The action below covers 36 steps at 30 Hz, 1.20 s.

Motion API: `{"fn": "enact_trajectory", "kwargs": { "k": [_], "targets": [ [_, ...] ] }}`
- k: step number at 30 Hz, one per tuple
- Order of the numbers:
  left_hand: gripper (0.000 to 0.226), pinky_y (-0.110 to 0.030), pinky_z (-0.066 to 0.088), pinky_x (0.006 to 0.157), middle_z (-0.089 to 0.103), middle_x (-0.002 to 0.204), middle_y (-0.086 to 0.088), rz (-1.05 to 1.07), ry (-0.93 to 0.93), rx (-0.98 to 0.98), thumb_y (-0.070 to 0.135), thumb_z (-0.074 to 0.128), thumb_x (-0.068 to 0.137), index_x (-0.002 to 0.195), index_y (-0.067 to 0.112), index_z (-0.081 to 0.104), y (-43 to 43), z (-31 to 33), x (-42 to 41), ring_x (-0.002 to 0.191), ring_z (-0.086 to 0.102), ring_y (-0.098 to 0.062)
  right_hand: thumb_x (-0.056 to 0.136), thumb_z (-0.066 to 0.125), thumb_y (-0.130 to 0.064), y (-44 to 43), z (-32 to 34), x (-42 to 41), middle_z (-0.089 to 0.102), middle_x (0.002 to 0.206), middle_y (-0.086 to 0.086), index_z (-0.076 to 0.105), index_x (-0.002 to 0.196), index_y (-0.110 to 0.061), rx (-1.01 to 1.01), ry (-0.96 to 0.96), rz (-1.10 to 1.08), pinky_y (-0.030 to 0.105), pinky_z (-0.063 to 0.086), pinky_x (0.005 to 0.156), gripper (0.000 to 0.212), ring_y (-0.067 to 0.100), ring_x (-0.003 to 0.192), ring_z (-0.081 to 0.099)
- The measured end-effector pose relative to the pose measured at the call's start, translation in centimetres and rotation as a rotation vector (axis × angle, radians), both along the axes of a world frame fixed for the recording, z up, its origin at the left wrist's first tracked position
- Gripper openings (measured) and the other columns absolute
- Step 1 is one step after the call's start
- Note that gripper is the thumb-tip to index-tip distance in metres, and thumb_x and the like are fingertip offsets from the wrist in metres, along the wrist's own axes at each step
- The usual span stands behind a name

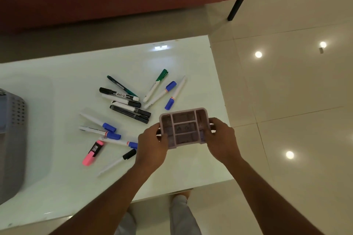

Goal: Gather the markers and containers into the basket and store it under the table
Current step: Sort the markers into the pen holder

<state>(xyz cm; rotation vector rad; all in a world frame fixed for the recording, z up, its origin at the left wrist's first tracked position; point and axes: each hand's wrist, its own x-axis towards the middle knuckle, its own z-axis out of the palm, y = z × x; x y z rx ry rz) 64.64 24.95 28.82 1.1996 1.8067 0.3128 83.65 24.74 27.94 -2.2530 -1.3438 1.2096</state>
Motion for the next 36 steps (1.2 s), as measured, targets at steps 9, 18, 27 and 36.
{"fn": "enact_trajectory", "kwargs": {
  "k": [9, 18, 27, 36],
  "targets": [
    [0.029, -0.032, 0.057, 0.082, 0.066, 0.106, 0.002, 0.063, 0.049, 0.229, 0.026, 0.059, 0.093, 0.12, 0.013, 0.06, 3.0, -0.3, -1.8, 0.093, 0.062, -0.012, 0.088, 0.056, -0.046, 6.0, 2.0, 0.0, 0.073, 0.096, -0.002, 0.068, 0.11, -0.017, 0.104, -0.203, -0.031, 0.024, 0.043, 0.076, 0.038, 0.012, 0.079, 0.06],
    [0.031, -0.028, 0.046, 0.087, 0.065, 0.112, -0.011, -0.462, 0.314, 0.161, 0.012, 0.063, 0.09, 0.121, 0.01, 0.062, 12.2, -3.8, -0.3, 0.097, 0.062, -0.022, 0.087, 0.061, 0.0, 16.0, -2.1, -4.5, 0.059, 0.121, 0.005, 0.063, 0.12, -0.019, 0.111, -0.331, 0.903, 0.033, 0.046, 0.09, 0.038, 0.023, 0.113, 0.053],
    [0.037, -0.028, 0.042, 0.085, 0.056, 0.121, -0.014, -0.492, 0.454, 0.119, 0.014, 0.064, 0.091, 0.124, 0.006, 0.05, 13.3, -5.1, 0.4, 0.104, 0.055, -0.024, 0.089, 0.067, -0.014, 15.8, -4.1, -4.0, 0.06, 0.117, 0.007, 0.066, 0.118, -0.018, 0.223, -0.474, 1.157, 0.038, 0.053, 0.086, 0.029, 0.022, 0.104, 0.054],
    [0.019, -0.041, 0.058, 0.071, 0.064, 0.097, -0.011, -0.077, 0.093, 0.265, 0.023, 0.067, 0.088, 0.1, 0.009, 0.065, 11.9, -2.3, -0.4, 0.074, 0.067, -0.025, 0.094, 0.06, -0.02, 13.3, 0.5, 0.4, 0.064, 0.097, -0.005, 0.064, 0.112, -0.014, 0.382, -0.075, 0.443, 0.026, 0.046, 0.077, 0.019, 0.012, 0.087, 0.057]
  ]
}}
